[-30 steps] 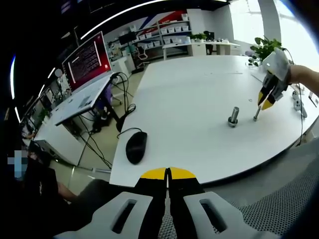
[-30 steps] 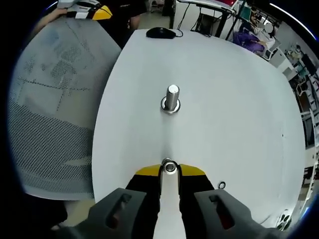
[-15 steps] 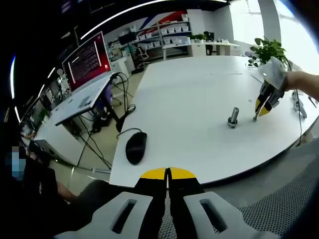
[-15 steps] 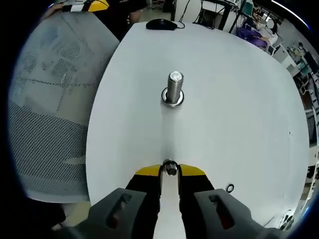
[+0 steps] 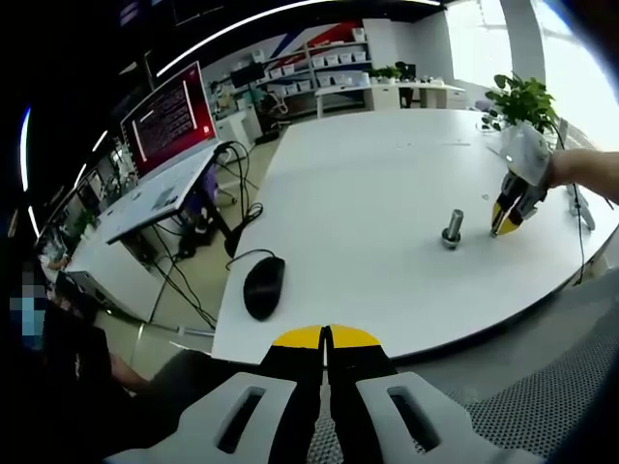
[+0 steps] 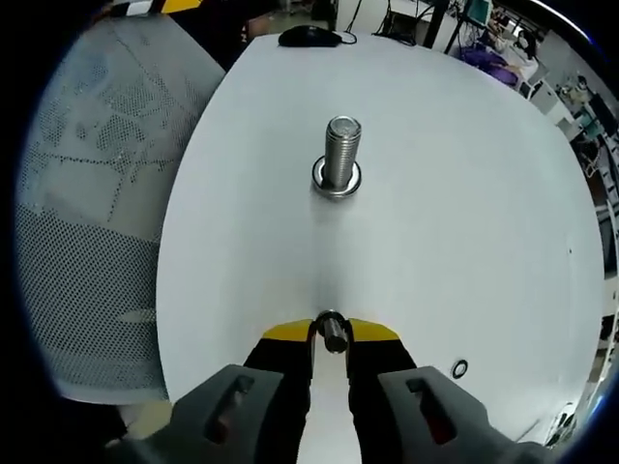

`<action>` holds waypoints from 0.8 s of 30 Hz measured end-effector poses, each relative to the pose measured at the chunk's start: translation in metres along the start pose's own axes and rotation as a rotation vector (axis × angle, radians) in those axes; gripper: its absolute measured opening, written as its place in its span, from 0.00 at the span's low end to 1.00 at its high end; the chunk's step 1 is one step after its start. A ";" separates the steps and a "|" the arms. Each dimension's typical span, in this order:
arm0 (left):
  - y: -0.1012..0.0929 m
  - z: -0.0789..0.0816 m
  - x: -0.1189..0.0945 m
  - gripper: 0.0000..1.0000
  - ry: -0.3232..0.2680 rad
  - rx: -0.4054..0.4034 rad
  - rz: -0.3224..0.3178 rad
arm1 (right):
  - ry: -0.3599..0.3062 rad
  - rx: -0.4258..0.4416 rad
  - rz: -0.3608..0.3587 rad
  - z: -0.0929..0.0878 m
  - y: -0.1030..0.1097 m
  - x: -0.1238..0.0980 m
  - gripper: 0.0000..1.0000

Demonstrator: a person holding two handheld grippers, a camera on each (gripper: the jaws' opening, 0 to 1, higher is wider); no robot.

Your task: Place the washer onto the threaded stud by aligning its center hole with the stud, sliding it down to the base, and recovering from edge contact or off-axis alignment until the washer reaches the visible bottom stop.

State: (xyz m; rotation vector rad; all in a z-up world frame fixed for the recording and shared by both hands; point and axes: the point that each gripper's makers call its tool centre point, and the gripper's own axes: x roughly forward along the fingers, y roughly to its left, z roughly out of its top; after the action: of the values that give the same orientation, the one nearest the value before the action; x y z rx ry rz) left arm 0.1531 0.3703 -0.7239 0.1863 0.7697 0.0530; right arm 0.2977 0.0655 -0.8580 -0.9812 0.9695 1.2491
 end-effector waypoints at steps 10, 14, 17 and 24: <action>0.001 -0.001 0.000 0.00 0.005 0.002 0.001 | 0.002 0.012 0.001 -0.003 0.005 0.006 0.23; 0.001 -0.001 0.000 0.00 0.005 0.002 0.001 | 0.005 0.013 0.005 -0.004 0.005 0.006 0.16; 0.001 -0.001 0.000 0.00 0.004 0.001 0.001 | 0.008 0.022 0.008 -0.006 0.004 0.006 0.16; 0.002 -0.001 0.001 0.00 0.006 0.002 0.001 | -0.025 0.066 0.000 -0.008 0.000 -0.003 0.25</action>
State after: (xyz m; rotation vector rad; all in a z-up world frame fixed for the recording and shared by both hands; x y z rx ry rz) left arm 0.1529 0.3722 -0.7250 0.1880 0.7760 0.0540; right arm 0.2973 0.0565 -0.8571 -0.9118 0.9850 1.2194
